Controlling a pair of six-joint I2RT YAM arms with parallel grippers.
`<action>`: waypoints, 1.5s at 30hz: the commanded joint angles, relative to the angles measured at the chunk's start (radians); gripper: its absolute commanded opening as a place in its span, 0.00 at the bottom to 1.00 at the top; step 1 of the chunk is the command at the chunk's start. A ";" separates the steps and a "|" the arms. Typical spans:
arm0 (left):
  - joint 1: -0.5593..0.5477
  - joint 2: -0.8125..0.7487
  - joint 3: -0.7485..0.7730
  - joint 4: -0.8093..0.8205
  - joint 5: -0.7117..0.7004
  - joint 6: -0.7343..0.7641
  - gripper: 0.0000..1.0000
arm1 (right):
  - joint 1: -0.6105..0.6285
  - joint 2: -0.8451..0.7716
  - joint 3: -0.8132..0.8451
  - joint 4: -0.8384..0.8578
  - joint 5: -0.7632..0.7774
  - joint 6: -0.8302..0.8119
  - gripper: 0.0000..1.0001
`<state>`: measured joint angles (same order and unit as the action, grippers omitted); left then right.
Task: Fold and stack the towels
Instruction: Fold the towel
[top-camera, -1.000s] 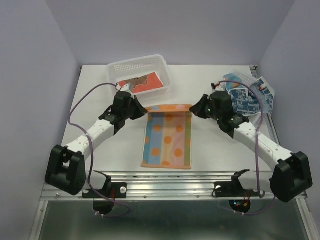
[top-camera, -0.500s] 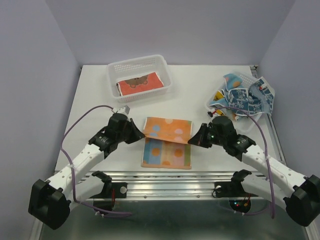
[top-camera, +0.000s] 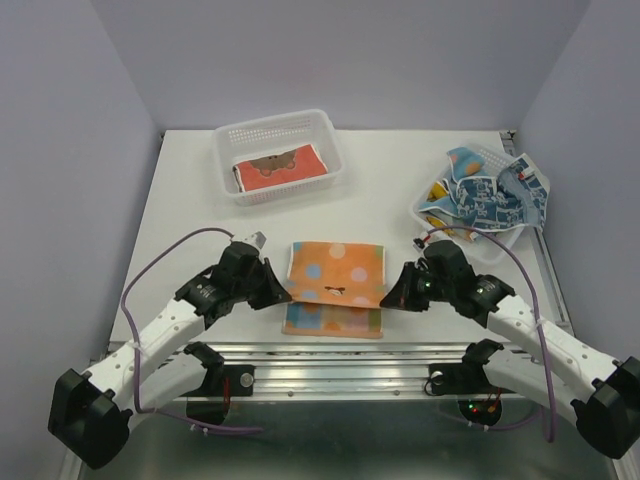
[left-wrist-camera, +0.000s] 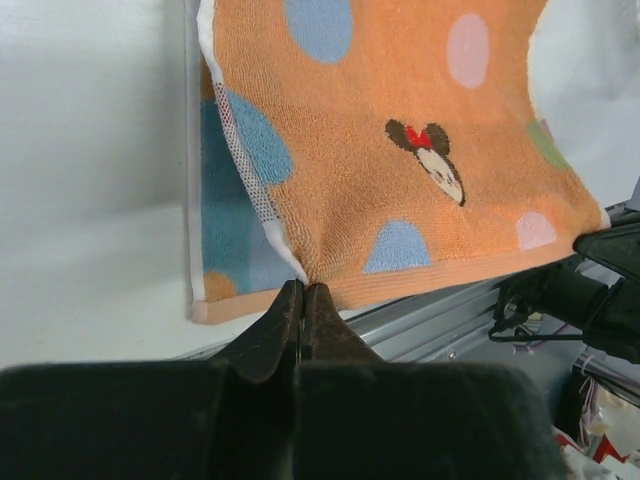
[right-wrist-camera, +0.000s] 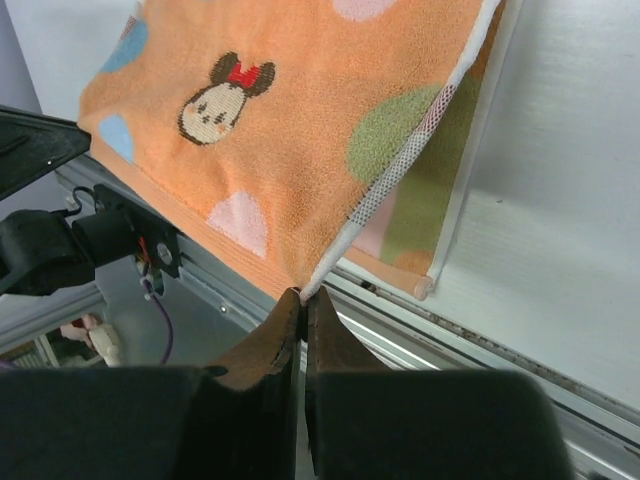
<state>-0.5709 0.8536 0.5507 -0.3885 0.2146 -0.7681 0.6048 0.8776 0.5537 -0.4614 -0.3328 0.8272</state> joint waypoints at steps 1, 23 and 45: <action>-0.010 -0.001 -0.043 -0.050 0.003 -0.002 0.00 | 0.010 0.006 -0.024 -0.062 -0.034 -0.022 0.01; -0.055 0.196 -0.038 -0.065 -0.050 -0.053 0.05 | 0.013 0.161 -0.221 0.135 -0.169 -0.007 0.17; 0.002 0.318 0.242 0.195 -0.322 0.113 0.99 | 0.016 0.237 0.135 0.159 0.358 -0.158 1.00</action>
<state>-0.6159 1.0763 0.6994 -0.4267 -0.0322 -0.7807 0.6163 1.0256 0.5625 -0.4217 -0.2047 0.7166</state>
